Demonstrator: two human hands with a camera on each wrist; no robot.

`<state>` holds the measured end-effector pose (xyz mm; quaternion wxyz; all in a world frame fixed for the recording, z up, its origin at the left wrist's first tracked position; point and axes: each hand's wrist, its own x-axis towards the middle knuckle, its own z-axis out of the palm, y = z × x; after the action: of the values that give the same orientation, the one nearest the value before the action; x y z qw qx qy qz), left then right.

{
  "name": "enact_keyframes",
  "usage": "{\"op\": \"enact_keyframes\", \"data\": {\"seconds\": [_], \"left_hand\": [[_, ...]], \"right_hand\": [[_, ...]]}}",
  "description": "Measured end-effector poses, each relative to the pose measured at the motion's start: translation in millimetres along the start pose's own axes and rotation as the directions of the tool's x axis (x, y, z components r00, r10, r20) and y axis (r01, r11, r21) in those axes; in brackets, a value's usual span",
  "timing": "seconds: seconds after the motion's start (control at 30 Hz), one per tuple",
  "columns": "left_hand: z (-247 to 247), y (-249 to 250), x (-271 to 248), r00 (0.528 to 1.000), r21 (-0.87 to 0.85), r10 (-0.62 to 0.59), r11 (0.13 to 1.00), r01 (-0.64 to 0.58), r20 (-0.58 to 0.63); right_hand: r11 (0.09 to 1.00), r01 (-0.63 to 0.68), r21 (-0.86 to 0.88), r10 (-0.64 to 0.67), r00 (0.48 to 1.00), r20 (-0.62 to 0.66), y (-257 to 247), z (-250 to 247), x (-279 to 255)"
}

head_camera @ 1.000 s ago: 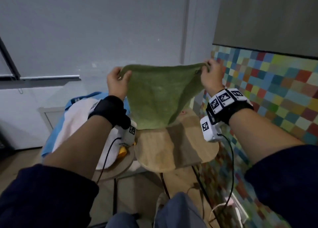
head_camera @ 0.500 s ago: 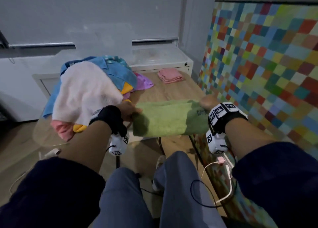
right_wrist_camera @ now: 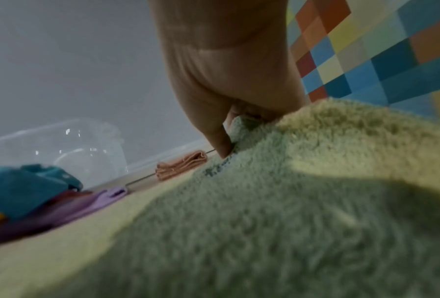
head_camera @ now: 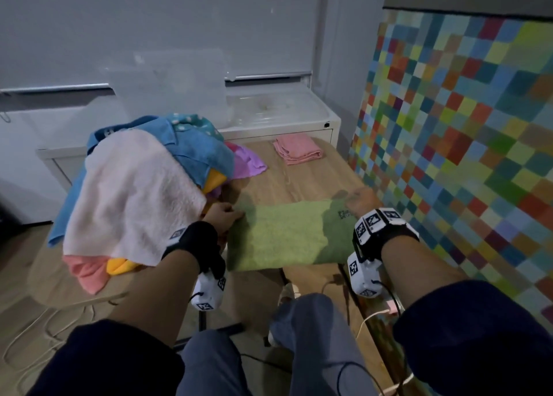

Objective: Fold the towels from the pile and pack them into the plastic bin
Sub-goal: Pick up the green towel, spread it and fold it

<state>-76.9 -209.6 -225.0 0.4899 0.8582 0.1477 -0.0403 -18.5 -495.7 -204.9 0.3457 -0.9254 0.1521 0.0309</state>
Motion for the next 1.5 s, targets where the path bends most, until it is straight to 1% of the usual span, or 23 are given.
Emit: {"op": "enact_keyframes", "data": {"seconds": [0.13, 0.27, 0.4, 0.53, 0.63, 0.67, 0.7, 0.73, 0.77, 0.8, 0.83, 0.87, 0.9, 0.93, 0.97, 1.03, 1.1, 1.17, 1.27, 1.4, 1.5], "left_hand": [[0, 0, 11, 0.999, 0.079, -0.03, 0.996, 0.031, -0.011], [-1, 4, 16, 0.999, 0.223, 0.03, 0.975, -0.019, -0.044], [1, 4, 15, 0.993, 0.344, 0.051, 0.939, -0.012, -0.105], [4, 5, 10, 0.968, 0.461, 0.144, 0.887, -0.033, -0.206], [13, 4, 7, 0.957, 0.531, 0.212, 0.844, -0.079, -0.196], [16, 6, 4, 0.95, 0.54, 0.242, 0.835, -0.1, -0.198], [18, 8, 2, 0.929, 0.583, 0.301, 0.803, -0.126, -0.213], [20, 13, -1, 0.92, 0.638, 0.347, 0.754, -0.157, -0.183], [23, 18, -4, 0.933, 0.658, 0.335, 0.733, -0.171, -0.131], [28, 21, -4, 0.934, 0.693, 0.349, 0.693, -0.201, -0.078], [36, 21, -4, 0.9, 0.745, 0.435, 0.607, -0.277, -0.019], [47, 22, -8, 0.866, 0.75, 0.495, 0.547, -0.372, 0.069], [57, 26, -12, 0.854, 0.726, 0.504, 0.537, -0.429, 0.131], [68, 29, -18, 0.866, 0.71, 0.474, 0.553, -0.435, 0.161], [77, 30, -22, 0.893, 0.703, 0.412, 0.581, -0.409, 0.179], [88, 29, -25, 0.931, 0.692, 0.316, 0.632, -0.349, 0.181], [92, 22, -24, 0.94, 0.689, 0.282, 0.643, -0.334, 0.193], [89, 14, -21, 0.939, 0.698, 0.292, 0.634, -0.333, 0.183], [85, 5, -22, 0.934, 0.704, 0.311, 0.625, -0.339, 0.174], [78, -6, -28, 0.935, 0.704, 0.318, 0.629, -0.331, 0.156], [68, -12, -32, 0.933, 0.716, 0.34, 0.623, -0.315, 0.115]], "right_hand": [[0.984, 0.065, -0.164, -0.062, 0.998, 0.02, -2, 3, 10], [0.944, 0.132, -0.303, -0.125, 0.991, 0.042, 0, 8, 16], [0.909, 0.156, -0.386, -0.162, 0.987, 0.016, 2, 15, 20], [0.89, 0.202, -0.409, -0.218, 0.976, 0.009, 6, 18, 22], [0.914, 0.224, -0.337, -0.224, 0.974, 0.041, 13, 12, 19], [0.913, 0.227, -0.339, -0.231, 0.972, 0.03, 14, 9, 17], [0.891, 0.235, -0.388, -0.256, 0.967, -0.004, 12, 7, 12], [0.842, 0.241, -0.483, -0.304, 0.951, -0.057, 10, 4, 5], [0.769, 0.247, -0.59, -0.366, 0.926, -0.09, 5, 2, -4], [0.696, 0.282, -0.66, -0.441, 0.893, -0.084, -3, 1, -13], [0.648, 0.342, -0.68, -0.496, 0.868, -0.036, -10, 4, -25], [0.625, 0.418, -0.66, -0.535, 0.844, 0.028, -17, 11, -39], [0.613, 0.489, -0.621, -0.573, 0.816, 0.078, -24, 20, -53], [0.616, 0.545, -0.568, -0.598, 0.794, 0.113, -28, 33, -64], [0.639, 0.572, -0.515, -0.602, 0.788, 0.13, -31, 45, -74], [0.693, 0.577, -0.432, -0.567, 0.806, 0.167, -30, 66, -81], [0.723, 0.569, -0.392, -0.529, 0.821, 0.217, -23, 79, -77], [0.726, 0.568, -0.388, -0.516, 0.823, 0.239, -14, 81, -72], [0.729, 0.546, -0.413, -0.496, 0.837, 0.231, 1, 75, -68], [0.79, 0.441, -0.426, -0.401, 0.897, 0.185, 26, 54, -54], [0.821, 0.383, -0.423, -0.353, 0.923, 0.151, 47, 38, -43]]}}
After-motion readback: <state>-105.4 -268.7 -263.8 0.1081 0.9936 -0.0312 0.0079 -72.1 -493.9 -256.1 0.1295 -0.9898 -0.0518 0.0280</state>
